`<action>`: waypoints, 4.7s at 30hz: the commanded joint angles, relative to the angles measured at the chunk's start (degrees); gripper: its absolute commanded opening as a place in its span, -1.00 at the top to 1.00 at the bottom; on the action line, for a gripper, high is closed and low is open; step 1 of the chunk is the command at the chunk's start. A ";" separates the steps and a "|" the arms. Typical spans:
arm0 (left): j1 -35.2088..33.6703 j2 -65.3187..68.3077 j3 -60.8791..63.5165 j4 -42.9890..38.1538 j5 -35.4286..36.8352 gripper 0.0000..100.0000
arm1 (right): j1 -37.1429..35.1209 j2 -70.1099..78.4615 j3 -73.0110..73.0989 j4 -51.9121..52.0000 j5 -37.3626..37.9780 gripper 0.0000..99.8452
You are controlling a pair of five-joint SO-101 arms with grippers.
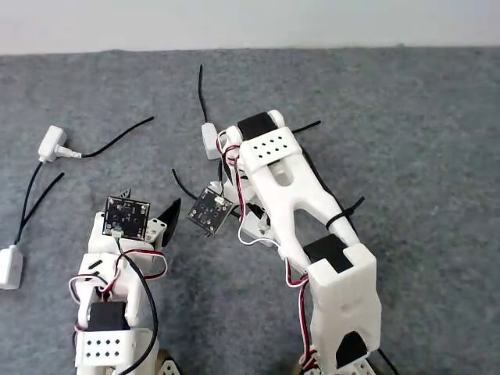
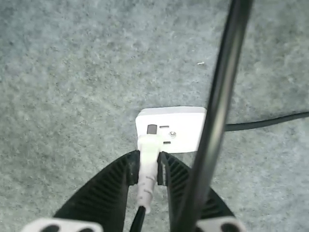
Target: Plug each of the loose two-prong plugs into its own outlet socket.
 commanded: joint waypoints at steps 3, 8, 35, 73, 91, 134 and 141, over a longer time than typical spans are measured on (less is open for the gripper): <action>0.44 -0.44 -0.66 -0.09 -0.53 0.37 | -0.31 -1.45 -2.90 0.84 2.81 0.98; 0.44 -0.44 -0.66 -0.09 -0.53 0.37 | 0.04 -0.57 -2.99 0.48 2.90 0.98; 1.23 -0.44 -0.57 -0.09 -0.70 0.37 | -0.04 6.73 -5.54 2.42 1.05 0.98; 0.88 -0.44 -0.75 -0.09 -0.44 0.37 | -6.20 -7.52 8.97 1.63 -18.73 0.98; 1.05 -0.53 -0.84 -0.26 -0.35 0.37 | -6.46 -11.65 11.87 0.13 -22.42 0.98; 3.08 -0.44 -0.40 -1.93 -0.35 0.37 | -7.08 -22.46 11.34 2.15 -29.45 0.98; 9.76 -0.53 3.38 -7.21 -0.62 0.37 | -9.63 -35.03 11.43 2.07 -47.30 0.98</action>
